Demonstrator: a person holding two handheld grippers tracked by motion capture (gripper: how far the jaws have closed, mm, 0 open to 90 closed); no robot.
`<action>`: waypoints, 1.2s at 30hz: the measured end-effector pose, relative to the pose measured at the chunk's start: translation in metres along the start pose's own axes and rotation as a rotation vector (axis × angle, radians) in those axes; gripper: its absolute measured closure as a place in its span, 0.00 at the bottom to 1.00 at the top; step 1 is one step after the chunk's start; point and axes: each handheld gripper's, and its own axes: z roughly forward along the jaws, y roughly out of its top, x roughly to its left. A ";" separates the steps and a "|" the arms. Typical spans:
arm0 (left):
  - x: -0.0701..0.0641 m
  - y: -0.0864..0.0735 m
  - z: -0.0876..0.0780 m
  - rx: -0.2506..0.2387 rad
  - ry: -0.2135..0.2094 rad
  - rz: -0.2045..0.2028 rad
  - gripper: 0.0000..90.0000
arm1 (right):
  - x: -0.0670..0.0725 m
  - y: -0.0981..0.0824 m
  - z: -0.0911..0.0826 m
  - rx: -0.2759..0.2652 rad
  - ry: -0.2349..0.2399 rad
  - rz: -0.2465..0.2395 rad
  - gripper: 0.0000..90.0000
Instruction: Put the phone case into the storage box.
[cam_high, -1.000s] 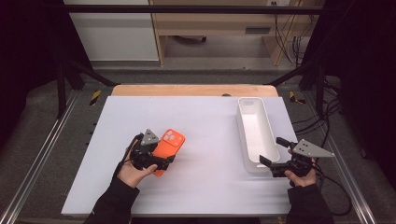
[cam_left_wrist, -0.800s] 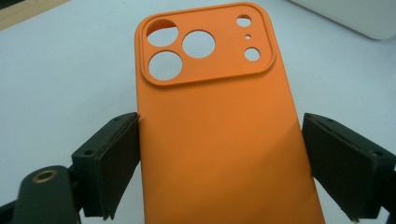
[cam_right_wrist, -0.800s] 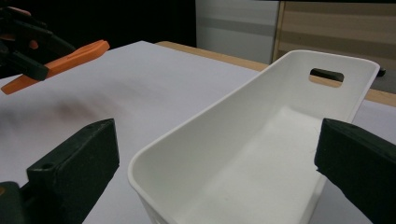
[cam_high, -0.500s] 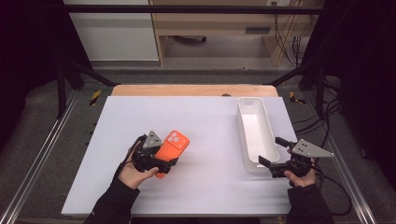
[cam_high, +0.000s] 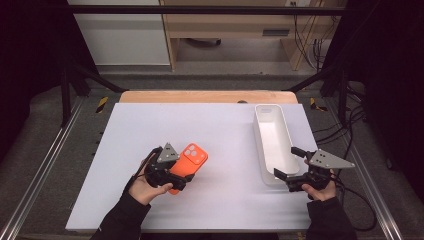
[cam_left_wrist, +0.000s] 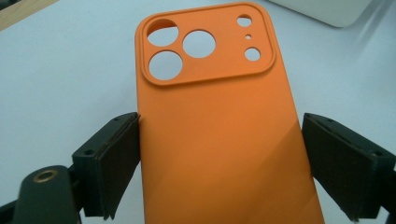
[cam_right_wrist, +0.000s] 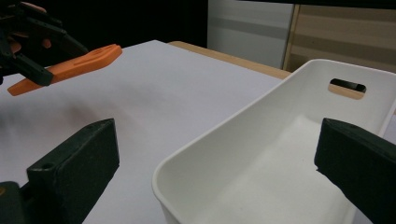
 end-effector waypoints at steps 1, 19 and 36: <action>-0.001 0.000 0.000 0.001 -0.002 0.003 0.14 | 0.001 0.000 0.000 0.003 0.003 0.000 0.01; -0.013 0.005 0.000 0.002 -0.046 0.058 0.14 | 0.014 0.008 0.008 0.024 0.066 -0.044 0.01; -0.020 0.007 0.002 0.004 -0.066 0.087 0.14 | 0.025 0.012 0.017 0.065 0.103 -0.083 0.01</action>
